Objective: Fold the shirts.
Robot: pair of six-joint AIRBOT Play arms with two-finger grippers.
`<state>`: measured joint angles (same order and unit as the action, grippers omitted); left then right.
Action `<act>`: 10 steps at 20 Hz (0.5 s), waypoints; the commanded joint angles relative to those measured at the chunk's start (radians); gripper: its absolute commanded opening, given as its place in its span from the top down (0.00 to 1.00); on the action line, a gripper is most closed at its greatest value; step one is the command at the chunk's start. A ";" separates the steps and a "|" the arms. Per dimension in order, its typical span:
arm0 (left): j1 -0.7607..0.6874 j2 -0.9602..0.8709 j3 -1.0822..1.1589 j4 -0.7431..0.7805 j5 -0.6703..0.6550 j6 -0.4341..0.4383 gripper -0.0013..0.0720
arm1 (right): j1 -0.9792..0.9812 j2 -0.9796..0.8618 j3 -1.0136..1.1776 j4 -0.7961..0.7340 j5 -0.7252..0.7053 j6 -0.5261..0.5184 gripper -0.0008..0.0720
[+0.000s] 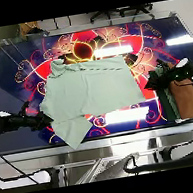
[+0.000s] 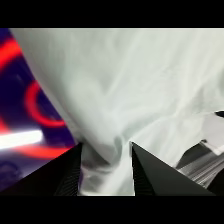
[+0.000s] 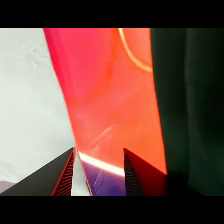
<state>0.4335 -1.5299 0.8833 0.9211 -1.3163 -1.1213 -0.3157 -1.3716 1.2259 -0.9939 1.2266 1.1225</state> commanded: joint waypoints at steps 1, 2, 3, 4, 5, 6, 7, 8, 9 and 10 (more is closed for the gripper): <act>0.023 0.026 0.055 0.138 -0.046 -0.060 0.49 | 0.000 0.000 -0.002 0.002 0.016 0.000 0.45; 0.039 0.037 0.041 0.144 -0.033 -0.061 0.49 | 0.000 -0.001 -0.004 0.002 0.017 0.001 0.40; 0.057 0.042 0.026 0.143 -0.018 -0.061 0.49 | 0.001 -0.001 -0.008 0.002 0.016 0.001 0.37; 0.081 0.046 0.003 0.132 0.013 -0.061 0.49 | 0.001 -0.001 -0.012 0.002 0.017 0.001 0.37; 0.100 0.045 -0.019 0.104 0.047 -0.058 0.49 | 0.000 -0.001 -0.015 0.003 0.017 0.001 0.37; 0.109 0.040 -0.044 0.062 0.078 -0.043 0.49 | 0.001 -0.002 -0.015 0.003 0.016 0.001 0.37; 0.109 0.031 -0.064 0.007 0.097 -0.007 0.49 | 0.001 -0.003 -0.015 0.003 0.016 0.001 0.37; 0.103 0.014 -0.085 -0.065 0.109 0.036 0.49 | 0.002 -0.005 -0.015 0.003 0.016 0.001 0.37; 0.089 -0.010 -0.103 -0.139 0.116 0.085 0.49 | 0.002 -0.006 -0.015 0.003 0.016 0.001 0.37; 0.070 -0.039 -0.111 -0.195 0.114 0.124 0.49 | 0.002 -0.007 -0.015 0.003 0.016 0.001 0.37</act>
<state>0.5182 -1.5234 0.8143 0.8703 -1.2621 -1.1004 -0.3153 -1.3754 1.2125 -0.9878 1.2446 1.1225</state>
